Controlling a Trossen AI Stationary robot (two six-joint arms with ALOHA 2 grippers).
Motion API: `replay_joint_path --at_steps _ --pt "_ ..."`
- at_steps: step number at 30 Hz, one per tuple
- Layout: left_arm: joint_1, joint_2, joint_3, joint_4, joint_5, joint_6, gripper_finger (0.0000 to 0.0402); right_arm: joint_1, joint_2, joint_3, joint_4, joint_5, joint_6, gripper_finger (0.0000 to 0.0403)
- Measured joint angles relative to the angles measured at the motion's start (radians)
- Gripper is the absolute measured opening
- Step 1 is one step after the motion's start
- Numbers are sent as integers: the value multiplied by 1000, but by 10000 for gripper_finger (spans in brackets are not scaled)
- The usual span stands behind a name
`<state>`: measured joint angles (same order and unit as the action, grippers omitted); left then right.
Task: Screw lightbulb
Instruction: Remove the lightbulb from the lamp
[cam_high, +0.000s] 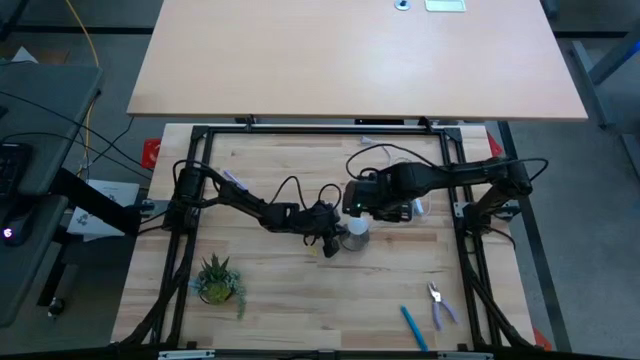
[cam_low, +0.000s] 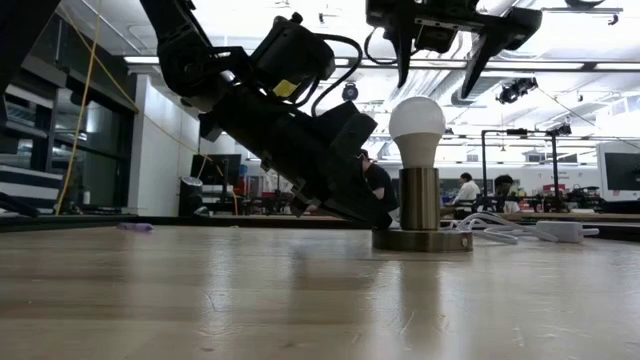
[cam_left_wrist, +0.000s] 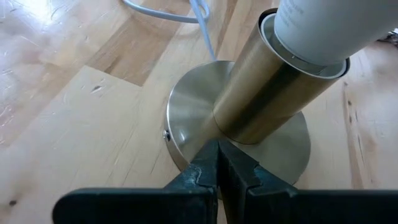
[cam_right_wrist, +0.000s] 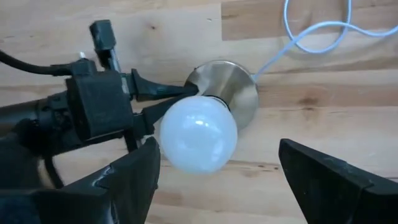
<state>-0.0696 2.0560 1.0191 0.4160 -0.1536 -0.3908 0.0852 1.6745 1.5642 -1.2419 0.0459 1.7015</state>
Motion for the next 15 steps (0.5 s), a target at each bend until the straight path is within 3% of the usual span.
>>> replay_joint_path --at_steps 8,15 --pt "0 0 0 0 -6 0 0 3 58 0 91 -24 22 319" --pt "-3 0 0 0 -9 0 0 2 95 -1 58 -43 23 319"
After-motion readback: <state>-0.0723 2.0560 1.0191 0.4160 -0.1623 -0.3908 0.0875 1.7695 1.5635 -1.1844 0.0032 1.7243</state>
